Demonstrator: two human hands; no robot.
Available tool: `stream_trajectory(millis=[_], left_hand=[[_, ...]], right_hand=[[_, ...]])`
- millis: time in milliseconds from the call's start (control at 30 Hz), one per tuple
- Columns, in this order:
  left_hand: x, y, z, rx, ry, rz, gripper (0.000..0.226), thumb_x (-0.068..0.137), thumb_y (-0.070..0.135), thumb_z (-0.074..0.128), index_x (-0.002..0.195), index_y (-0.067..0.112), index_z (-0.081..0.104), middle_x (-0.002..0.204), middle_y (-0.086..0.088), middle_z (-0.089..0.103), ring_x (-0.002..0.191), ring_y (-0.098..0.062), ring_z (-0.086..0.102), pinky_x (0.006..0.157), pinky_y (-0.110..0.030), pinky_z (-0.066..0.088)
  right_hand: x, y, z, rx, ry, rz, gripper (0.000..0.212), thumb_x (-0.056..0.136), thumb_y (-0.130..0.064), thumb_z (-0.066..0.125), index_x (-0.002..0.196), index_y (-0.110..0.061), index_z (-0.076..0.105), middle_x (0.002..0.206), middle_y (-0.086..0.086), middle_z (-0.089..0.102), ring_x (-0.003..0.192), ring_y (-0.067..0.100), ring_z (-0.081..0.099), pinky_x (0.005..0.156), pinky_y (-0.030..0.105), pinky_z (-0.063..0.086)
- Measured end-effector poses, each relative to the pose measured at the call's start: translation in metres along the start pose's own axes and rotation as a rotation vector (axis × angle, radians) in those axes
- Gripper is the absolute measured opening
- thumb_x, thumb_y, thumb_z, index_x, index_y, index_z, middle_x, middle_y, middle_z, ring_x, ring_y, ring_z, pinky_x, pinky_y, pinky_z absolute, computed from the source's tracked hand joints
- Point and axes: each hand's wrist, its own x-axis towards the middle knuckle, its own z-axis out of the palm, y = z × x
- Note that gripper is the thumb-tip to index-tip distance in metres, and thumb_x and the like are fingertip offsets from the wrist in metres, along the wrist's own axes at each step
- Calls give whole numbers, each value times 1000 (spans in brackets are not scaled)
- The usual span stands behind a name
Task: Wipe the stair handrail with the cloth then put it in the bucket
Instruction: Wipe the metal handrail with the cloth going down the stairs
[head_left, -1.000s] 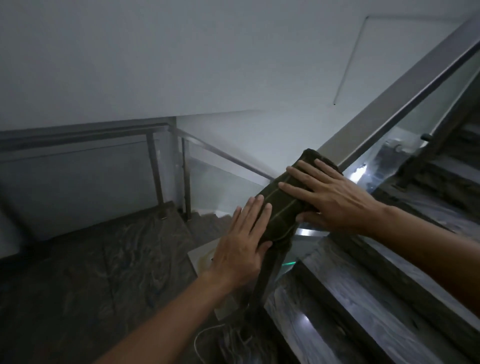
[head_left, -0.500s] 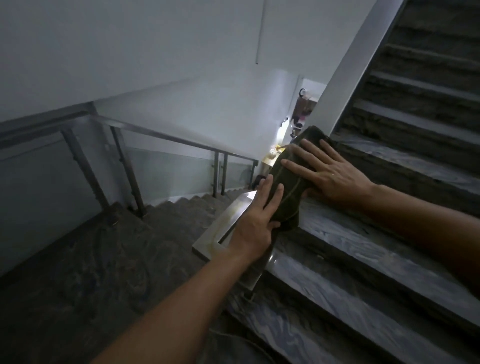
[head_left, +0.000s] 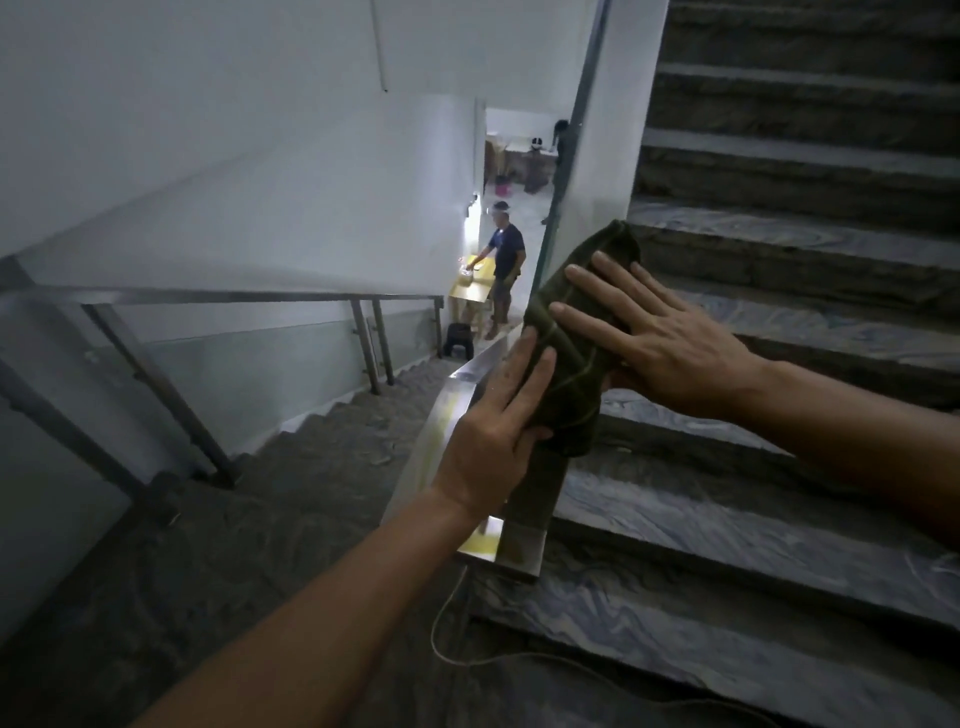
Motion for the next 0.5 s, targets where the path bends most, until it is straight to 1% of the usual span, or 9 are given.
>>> stream_trajectory(millis=[100,167,233,300,333,400,433,467,500], left_hand=[[-2,-9,1,-16,-15,59,76,86,5,64,148,11,20,160,-4,9,141,-33,35,110,-41,41],[0,-13,0,-30,-23,85,78,87,6,62,149,13,16,160,-1,6,139,-34,37,105,-44,46],[1,-14,-1,-49,-32,104,74,89,7,57,148,15,14,160,-2,5,136,-35,41,98,-44,51],[-1,-16,-1,-85,-47,132,71,91,6,53,148,16,13,159,-7,6,136,-36,41,94,-41,54],[-2,-18,-1,-106,-51,149,71,91,5,53,148,16,12,159,-9,6,139,-34,37,98,-39,52],[-1,-26,2,-141,-53,184,74,90,1,54,148,15,10,159,-14,7,147,-26,22,110,-32,41],[0,-29,4,-154,-53,196,74,91,1,53,148,15,9,159,-15,7,148,-21,17,112,-30,38],[1,-32,5,-170,-53,205,72,91,1,51,148,14,9,159,-15,5,149,-16,14,110,-29,40],[0,-37,7,-194,-57,229,71,92,2,49,149,13,8,158,-17,5,148,-10,12,107,-24,42]], right_hand=[[-4,-6,-2,28,12,45,76,84,-51,40,150,-28,9,159,11,0,146,28,-11,115,46,-2],[-7,-13,-5,74,25,87,75,84,-46,44,149,-26,14,159,12,4,146,29,-7,112,51,5],[-12,-22,-4,130,33,147,74,84,-42,46,149,-25,14,159,11,3,145,29,-6,108,53,13],[-20,-32,0,194,26,209,75,85,-35,47,150,-27,10,159,9,-3,146,28,-9,110,51,14],[-22,-37,2,219,32,232,76,86,-30,48,150,-27,7,159,8,-6,146,27,-9,111,50,13],[-25,-47,5,237,42,276,79,88,-21,51,150,-28,4,159,6,-10,146,25,-11,114,46,9],[-25,-52,6,243,41,298,80,89,-19,53,150,-29,1,159,5,-12,146,23,-13,116,42,4],[-26,-56,7,249,46,319,81,91,-18,52,149,-31,-1,159,3,-14,145,20,-16,116,37,-1],[-27,-62,8,249,55,349,80,92,-18,51,149,-32,-3,159,2,-15,145,17,-19,116,31,-6]])
